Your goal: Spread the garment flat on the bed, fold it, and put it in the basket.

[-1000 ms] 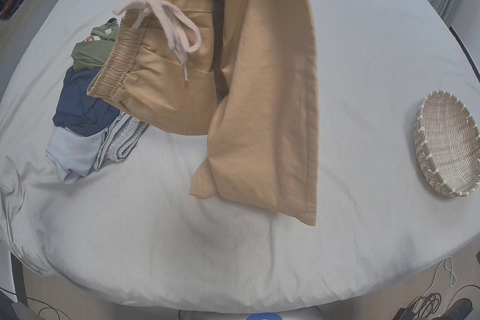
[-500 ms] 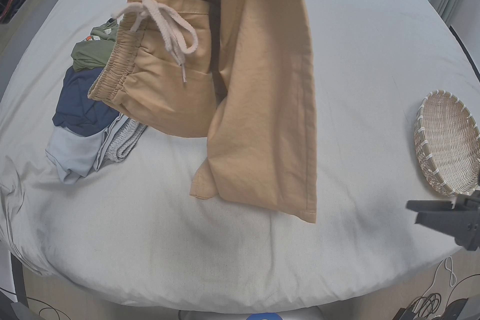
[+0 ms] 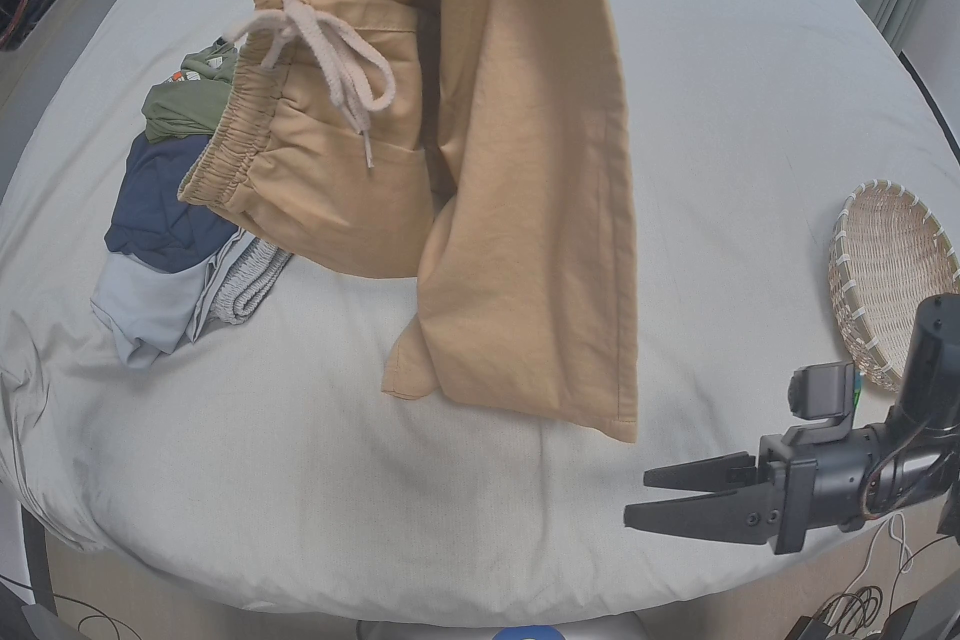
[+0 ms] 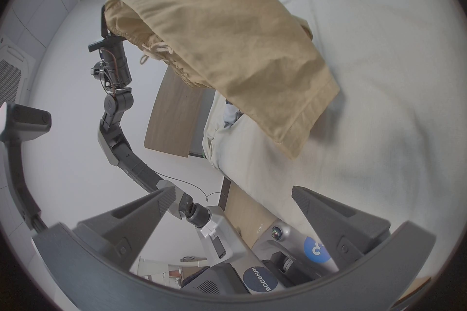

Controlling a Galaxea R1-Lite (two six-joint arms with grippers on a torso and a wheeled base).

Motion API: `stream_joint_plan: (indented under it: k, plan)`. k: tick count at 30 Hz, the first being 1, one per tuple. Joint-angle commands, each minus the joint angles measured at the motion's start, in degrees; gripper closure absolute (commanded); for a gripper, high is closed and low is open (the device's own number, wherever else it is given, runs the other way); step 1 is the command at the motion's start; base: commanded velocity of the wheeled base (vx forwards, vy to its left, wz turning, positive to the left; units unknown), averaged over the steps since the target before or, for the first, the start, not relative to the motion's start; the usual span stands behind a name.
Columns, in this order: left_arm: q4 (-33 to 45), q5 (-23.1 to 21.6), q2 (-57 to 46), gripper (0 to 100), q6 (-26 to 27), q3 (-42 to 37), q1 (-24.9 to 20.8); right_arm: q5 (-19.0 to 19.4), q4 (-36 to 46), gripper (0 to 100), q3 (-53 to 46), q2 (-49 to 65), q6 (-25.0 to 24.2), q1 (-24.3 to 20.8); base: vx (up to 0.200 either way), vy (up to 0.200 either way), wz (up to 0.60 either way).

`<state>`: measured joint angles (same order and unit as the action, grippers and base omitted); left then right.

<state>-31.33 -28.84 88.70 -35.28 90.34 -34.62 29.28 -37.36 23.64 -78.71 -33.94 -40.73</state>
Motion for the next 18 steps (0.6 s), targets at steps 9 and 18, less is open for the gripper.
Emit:
stream_joint_plan:
  k: [9, 18]
  plan:
    - [0.0, 0.0, -0.4, 100, -0.1, 0.1, 0.0, -2.5, -15.1, 0, 1.1, -16.0, 0.5, -1.6, 0.0, 0.0, 0.0]
    - [-0.1, 0.3, -0.4, 100, -0.1, -0.1, 0.0, -5.8, -22.5, 0, 3.5, -20.0, 0.3, -3.4, 0.0, 0.0, 0.0]
